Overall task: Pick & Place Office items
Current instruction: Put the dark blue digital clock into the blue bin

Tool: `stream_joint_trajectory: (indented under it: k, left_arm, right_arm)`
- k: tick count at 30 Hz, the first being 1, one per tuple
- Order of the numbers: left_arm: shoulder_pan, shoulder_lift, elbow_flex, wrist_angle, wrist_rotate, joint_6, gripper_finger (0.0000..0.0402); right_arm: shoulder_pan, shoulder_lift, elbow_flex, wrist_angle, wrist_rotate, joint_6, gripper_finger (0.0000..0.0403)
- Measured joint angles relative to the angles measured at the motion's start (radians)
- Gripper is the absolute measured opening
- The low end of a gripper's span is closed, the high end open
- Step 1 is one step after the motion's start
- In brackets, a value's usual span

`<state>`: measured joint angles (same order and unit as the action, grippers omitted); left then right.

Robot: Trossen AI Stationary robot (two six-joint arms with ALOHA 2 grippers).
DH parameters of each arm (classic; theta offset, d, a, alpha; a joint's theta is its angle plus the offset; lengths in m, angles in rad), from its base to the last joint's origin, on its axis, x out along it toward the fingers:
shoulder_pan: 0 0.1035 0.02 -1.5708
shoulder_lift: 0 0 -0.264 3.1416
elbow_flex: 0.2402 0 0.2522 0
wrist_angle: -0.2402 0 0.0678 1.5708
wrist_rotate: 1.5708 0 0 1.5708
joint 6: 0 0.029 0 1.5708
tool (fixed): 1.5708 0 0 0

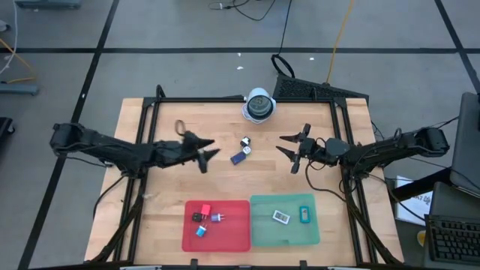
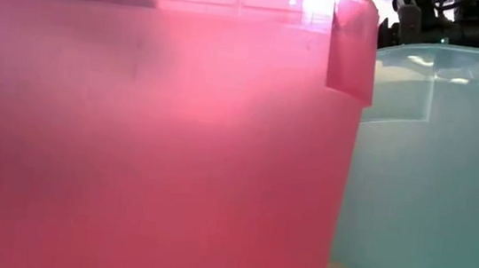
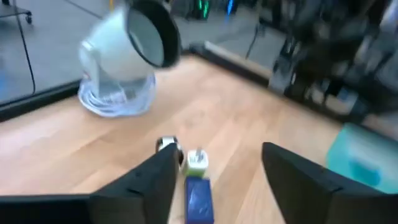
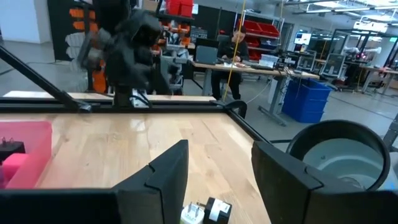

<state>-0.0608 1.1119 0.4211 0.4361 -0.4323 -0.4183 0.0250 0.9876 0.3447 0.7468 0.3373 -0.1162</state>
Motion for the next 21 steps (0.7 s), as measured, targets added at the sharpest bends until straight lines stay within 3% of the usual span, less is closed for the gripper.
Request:
stream_joint_trajectory:
  k: [4, 9, 12, 21]
  left_arm:
    - [0.012, 0.181, 0.122, -0.129, 0.014, 0.028, 0.0271]
    - [0.040, 0.404, 0.282, -0.286, 0.011, 0.024, 0.0280]
    - [0.061, 0.514, 0.340, -0.292, 0.009, 0.023, 0.0280]
    - [0.082, 0.681, 0.429, -0.286, 0.059, 0.030, 0.0280]
  right_arm:
    - [0.000, -0.008, 0.000, -0.016, 0.000, 0.000, 0.0164]
    - [0.000, -0.008, 0.000, -0.034, 0.000, 0.000, 0.0164]
    - [0.000, -0.008, 0.000, -0.034, 0.000, 0.000, 0.0164]
    - [0.000, -0.008, 0.000, -0.034, 0.000, 0.000, 0.0164]
